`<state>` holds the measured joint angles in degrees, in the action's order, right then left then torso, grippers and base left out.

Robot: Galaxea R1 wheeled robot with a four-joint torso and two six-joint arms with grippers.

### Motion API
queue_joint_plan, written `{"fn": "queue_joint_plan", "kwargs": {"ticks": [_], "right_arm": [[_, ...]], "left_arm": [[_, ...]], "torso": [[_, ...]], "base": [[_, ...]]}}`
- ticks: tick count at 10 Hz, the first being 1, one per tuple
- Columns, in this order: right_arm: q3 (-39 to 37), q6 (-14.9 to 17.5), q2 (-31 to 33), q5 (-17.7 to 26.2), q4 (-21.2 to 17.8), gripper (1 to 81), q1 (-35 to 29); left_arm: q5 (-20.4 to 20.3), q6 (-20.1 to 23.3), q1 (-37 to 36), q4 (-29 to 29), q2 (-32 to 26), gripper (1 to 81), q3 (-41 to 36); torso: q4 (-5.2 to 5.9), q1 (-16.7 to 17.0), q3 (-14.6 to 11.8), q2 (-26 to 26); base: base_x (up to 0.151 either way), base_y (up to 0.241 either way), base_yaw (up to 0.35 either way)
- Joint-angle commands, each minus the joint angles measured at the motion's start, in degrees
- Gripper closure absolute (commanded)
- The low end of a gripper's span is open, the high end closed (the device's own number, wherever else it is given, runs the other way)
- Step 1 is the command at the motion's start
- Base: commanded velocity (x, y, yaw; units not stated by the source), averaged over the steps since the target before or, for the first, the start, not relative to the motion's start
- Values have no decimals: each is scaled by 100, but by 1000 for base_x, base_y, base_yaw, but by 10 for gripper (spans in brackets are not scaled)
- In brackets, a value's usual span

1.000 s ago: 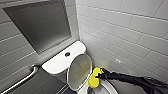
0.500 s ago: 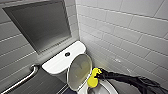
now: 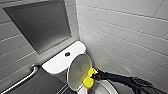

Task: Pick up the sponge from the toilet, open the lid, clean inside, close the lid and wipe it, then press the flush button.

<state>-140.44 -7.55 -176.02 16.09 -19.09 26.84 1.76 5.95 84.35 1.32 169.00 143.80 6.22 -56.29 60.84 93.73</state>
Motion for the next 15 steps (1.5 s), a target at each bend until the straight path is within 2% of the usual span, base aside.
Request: {"fn": "queue_joint_plan", "kwargs": {"ticks": [1,3,4,5,6,7,8,10,11,13,15], "right_arm": [[88,34,-103,227,2,811,-544],[131,25,-128,201,98,811,-350],[167,26,-137,184,134,811,-271],[175,34,-146,140,160,811,-236],[193,34,-146,140,160,811,-236],[246,25,-146,140,160,811,-236],[281,16,-155,140,151,811,-227],[325,8,-155,166,178,811,-105],[437,34,-112,140,280,811,53],[1235,34,168,-378,679,811,300],[1854,8,627,-440,635,811,275]], "left_arm": [[484,12,78,53,-6,10,-36],[484,12,78,53,-6,10,-27],[484,12,78,53,-6,10,-36],[484,12,78,44,12,10,-36],[484,12,78,44,12,10,-36],[484,12,78,44,12,10,-36],[484,12,78,44,12,10,-36],[484,20,78,44,12,10,-36],[484,20,78,27,38,10,-19],[484,20,78,27,56,10,-18],[475,20,78,9,91,10,-27]], "torso": [[0,0,0,0],[0,0,0,0],[172,0,0,0],[555,0,0,0],[611,0,0,0],[720,0,0,0],[371,0,0,0],[721,0,0,0],[798,0,0,0],[800,0,0,0],[800,0,-2,2]], "base": [[0,0,0],[0,0,0],[0,0,0],[0,0,0],[0,0,0],[0,0,0],[0,0,0],[0,0,0],[0,0,0],[0,0,0],[0,0,0]]}}
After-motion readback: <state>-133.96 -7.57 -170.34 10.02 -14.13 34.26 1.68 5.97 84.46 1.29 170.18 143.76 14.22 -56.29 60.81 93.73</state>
